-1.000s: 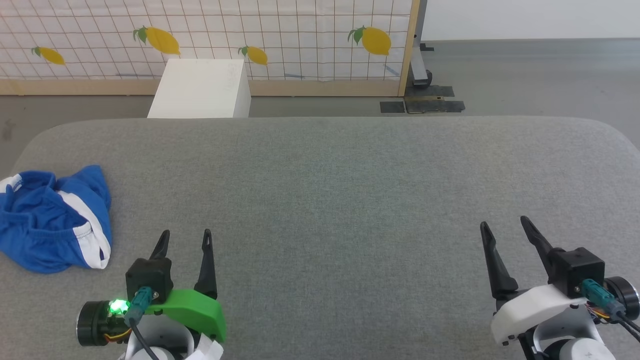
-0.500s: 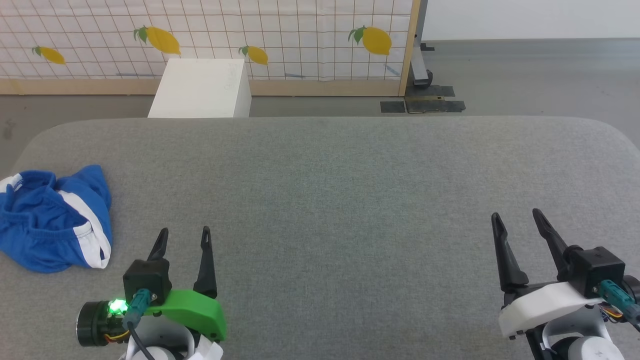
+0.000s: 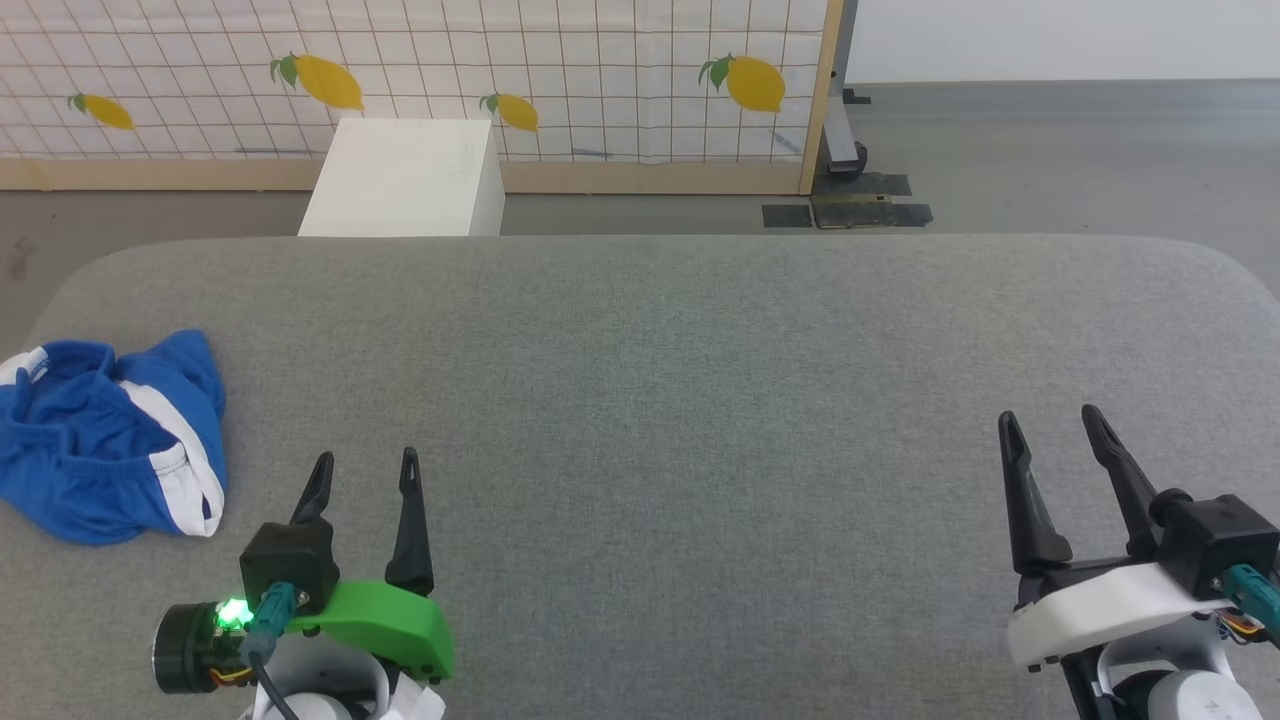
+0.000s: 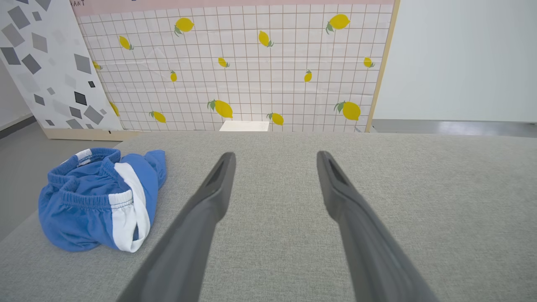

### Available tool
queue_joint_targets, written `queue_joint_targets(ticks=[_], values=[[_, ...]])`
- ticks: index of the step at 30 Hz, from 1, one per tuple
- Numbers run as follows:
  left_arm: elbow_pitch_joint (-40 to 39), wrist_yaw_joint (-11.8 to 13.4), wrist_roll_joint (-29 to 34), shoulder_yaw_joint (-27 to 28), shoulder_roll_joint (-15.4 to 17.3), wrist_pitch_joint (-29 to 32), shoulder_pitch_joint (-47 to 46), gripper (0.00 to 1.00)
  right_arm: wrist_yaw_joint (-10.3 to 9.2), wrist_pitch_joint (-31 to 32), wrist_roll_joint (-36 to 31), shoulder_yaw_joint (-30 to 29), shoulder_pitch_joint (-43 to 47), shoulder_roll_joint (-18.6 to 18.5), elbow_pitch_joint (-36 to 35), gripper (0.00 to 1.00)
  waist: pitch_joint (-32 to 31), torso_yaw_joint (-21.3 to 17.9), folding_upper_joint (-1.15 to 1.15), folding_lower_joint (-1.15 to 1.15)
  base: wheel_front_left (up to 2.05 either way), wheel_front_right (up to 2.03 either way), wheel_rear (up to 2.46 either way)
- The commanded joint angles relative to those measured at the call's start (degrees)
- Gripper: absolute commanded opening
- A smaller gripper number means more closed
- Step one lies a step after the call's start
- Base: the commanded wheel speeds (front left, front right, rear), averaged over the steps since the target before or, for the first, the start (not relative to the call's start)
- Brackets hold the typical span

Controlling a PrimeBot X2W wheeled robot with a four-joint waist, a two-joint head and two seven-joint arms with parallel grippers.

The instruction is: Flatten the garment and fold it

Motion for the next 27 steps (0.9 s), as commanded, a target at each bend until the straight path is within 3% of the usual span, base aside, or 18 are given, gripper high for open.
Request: queue_joint_targets(ticks=[1,27], values=[[-0.2,0.4,-0.9,-0.2,-0.1,-0.6,-0.1,1.0,-0.03,-0.6,0.9,-0.2,0.6,0.0,-0.5,1.0,0.0,0.0,0.0,0.0,0.0,0.0,0.0],[0.2,1.4,-3.2,-1.0,-0.2,-3.6,-0.2,1.0,-0.05,-3.7,3.8,-0.8,1.6,0.1,-1.5,1.0,-0.2,0.4,0.0,0.0,0.0,0.0,0.0]])
